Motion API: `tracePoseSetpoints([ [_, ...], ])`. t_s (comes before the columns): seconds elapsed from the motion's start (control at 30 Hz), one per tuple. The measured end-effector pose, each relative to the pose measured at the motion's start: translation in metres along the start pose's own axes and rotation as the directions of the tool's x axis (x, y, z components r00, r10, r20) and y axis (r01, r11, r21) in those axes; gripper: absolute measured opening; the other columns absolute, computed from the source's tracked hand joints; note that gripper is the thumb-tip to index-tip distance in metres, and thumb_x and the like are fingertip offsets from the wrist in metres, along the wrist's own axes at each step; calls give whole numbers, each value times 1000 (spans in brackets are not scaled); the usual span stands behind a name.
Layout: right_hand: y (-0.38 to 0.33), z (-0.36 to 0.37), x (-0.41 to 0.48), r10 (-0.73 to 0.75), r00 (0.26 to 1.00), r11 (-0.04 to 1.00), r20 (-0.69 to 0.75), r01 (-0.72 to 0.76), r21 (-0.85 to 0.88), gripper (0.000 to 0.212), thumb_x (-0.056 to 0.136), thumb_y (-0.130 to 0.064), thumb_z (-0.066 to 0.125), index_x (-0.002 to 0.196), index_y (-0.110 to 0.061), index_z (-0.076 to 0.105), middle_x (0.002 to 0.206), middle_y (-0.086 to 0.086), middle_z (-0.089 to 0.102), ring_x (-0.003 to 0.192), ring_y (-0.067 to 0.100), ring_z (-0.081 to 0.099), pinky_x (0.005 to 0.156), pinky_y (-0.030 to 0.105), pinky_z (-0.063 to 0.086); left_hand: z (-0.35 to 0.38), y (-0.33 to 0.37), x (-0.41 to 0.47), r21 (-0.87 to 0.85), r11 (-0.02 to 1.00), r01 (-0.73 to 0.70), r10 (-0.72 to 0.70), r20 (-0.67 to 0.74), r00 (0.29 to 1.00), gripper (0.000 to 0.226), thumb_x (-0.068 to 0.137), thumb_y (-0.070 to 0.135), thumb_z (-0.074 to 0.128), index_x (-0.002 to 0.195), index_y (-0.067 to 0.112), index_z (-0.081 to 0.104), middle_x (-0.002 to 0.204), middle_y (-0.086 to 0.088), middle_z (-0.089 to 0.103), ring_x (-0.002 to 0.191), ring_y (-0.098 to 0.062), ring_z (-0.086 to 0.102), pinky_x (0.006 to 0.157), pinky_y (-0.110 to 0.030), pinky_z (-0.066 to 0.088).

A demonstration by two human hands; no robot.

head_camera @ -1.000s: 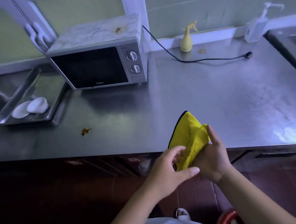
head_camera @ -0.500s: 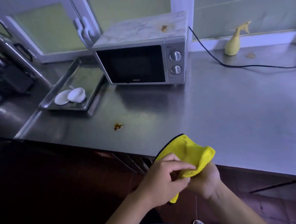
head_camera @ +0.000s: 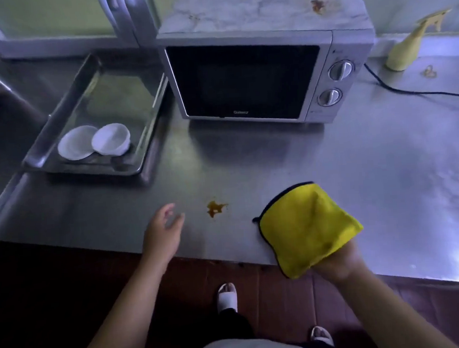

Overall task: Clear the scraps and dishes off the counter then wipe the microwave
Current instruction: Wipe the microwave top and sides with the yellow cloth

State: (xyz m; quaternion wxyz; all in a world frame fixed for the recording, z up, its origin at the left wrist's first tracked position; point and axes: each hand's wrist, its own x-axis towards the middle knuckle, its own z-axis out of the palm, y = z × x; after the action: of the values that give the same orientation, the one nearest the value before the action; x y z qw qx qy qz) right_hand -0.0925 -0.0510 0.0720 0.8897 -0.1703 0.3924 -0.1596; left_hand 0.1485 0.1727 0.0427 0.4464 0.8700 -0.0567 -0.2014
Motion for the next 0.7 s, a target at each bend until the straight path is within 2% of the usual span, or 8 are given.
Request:
tracePoseSetpoints([
  [0.1, -18, 36, 23, -272, 960, 944, -65, 253, -213, 30, 100, -11, 43, 91, -8, 72, 71, 10, 73, 57, 23, 70, 41, 34, 54, -32, -46, 72, 416, 907, 65, -42, -65, 997, 61, 94, 37, 62, 148, 16, 42, 150, -17, 42, 139, -37, 37, 113, -49, 33],
  [0.2, -7, 59, 41, -390, 921, 707, 22, 314, -633, 22, 71, -2, 62, 84, -19, 62, 59, -9, 68, 52, -1, 62, 49, 20, 51, -47, -79, 115, 589, 806, 62, -13, -88, 996, 64, 95, 43, 55, 151, 18, 36, 158, -18, 28, 144, -38, 24, 117, -54, 21],
  [0.3, 47, 86, 73, -229, 933, 410, 277, 351, -842, 35, 79, -37, 61, 113, -45, 69, 109, -31, 69, 104, -11, 59, 92, 29, 48, -43, -104, 123, 671, 740, 45, 32, -103, 994, 64, 98, 48, 45, 154, 21, 31, 162, -18, 21, 147, -40, 18, 116, -58, 14],
  [0.37, 96, 90, 103, -41, 923, -13, 381, 381, -924, 37, 98, -56, 30, 127, -80, 34, 155, -38, 22, 149, -3, 11, 123, 41, 11, -35, -111, 116, 679, 734, 28, 87, -135, 987, 65, 96, 51, 36, 153, 19, 35, 159, -22, 27, 146, -43, 23, 114, -59, 15],
  [0.43, 142, 83, 129, -65, 960, -475, 273, 211, -854, 46, 99, -66, 13, 144, -71, 5, 165, -20, -11, 150, 11, -25, 120, 55, -11, -32, -114, 117, 666, 745, 23, 108, -155, 982, 68, 91, 53, 33, 150, 20, 38, 157, -22, 33, 143, -43, 28, 113, -59, 19],
  [0.47, 161, 78, 137, -150, 956, -598, 252, 115, -793, 54, 98, -70, 9, 150, -62, -4, 166, -13, -16, 150, 17, -28, 119, 59, -13, -32, -116, 119, 664, 748, 20, 115, -160, 980, 68, 90, 53, 33, 149, 21, 39, 156, -22, 34, 143, -42, 29, 112, -59, 20],
  [0.53, 186, 75, 144, -304, 913, -663, 270, 0, -749, 63, 97, -74, 9, 155, -52, -4, 168, -5, -9, 153, 25, -19, 119, 62, -8, -33, -120, 123, 667, 744, 20, 124, -168, 978, 67, 90, 54, 35, 149, 23, 38, 157, -19, 33, 143, -41, 29, 112, -59, 21],
  [0.7, 195, 91, 167, -500, 846, -545, 184, -143, -826, 71, 95, -75, 17, 157, -46, -1, 169, -5, -1, 155, 25, -11, 120, 62, -3, -31, -125, 126, 685, 729, 0, 186, -198, 962, 65, 90, 52, 39, 147, 21, 42, 156, -18, 35, 142, -41, 32, 112, -56, 22],
])
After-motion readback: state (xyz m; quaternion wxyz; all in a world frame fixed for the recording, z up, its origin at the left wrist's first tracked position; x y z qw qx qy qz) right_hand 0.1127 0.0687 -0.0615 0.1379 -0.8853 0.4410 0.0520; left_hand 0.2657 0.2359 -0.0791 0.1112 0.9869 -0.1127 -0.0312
